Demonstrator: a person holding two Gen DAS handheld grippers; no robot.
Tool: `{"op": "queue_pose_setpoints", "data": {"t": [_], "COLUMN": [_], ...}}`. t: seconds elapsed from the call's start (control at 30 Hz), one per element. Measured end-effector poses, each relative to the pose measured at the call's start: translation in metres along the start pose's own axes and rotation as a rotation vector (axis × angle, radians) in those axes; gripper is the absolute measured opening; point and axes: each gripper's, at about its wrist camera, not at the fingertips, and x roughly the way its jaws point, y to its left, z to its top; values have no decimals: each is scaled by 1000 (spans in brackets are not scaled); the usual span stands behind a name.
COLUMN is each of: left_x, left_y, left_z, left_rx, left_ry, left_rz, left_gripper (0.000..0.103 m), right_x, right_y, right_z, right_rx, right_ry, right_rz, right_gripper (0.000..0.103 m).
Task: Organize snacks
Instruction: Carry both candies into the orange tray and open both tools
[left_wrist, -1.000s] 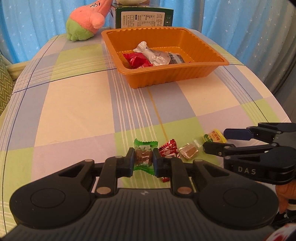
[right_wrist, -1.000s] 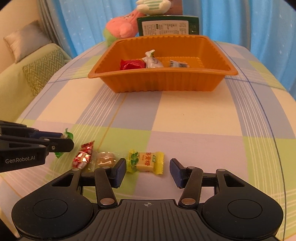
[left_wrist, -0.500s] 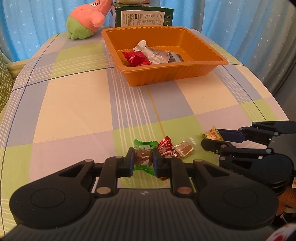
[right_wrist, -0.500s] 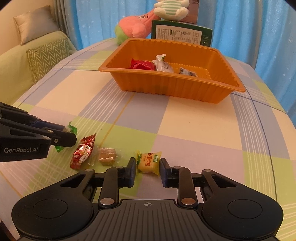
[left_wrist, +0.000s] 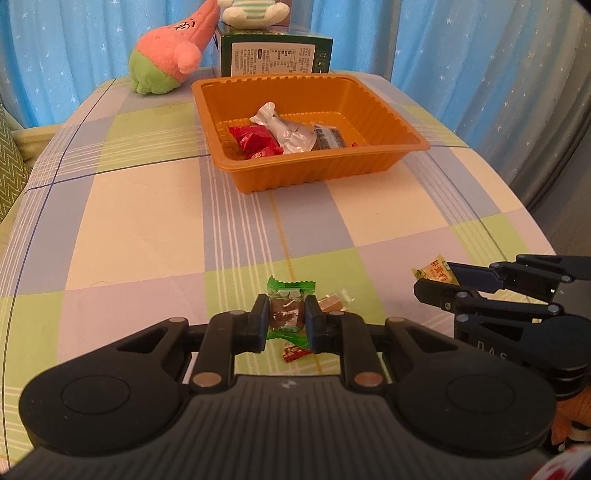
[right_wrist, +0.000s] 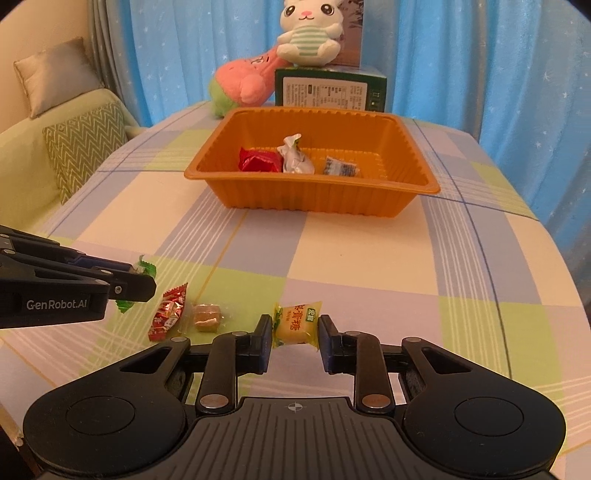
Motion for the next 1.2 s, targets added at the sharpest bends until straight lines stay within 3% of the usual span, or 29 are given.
{"op": "queue_pose_setpoints", "data": {"t": [0.47, 0.9, 1.2], "left_x": [-35, -42, -30], "left_y": [-14, -17, -17], "left_z": [8, 20, 63], "left_rx": [-27, -34, -38], "left_ry": [-45, -66, -103], "left_rz": [-3, -5, -8], "left_gripper": [18, 18, 18], "right_x": [-47, -58, -49], "right_y": [-4, -14, -37], "right_z": [15, 28, 70], "right_rx": [16, 41, 58], "right_ry": [-59, -78, -111], "right_rz": [-3, 4, 11], "right_gripper": [27, 27, 27]}}
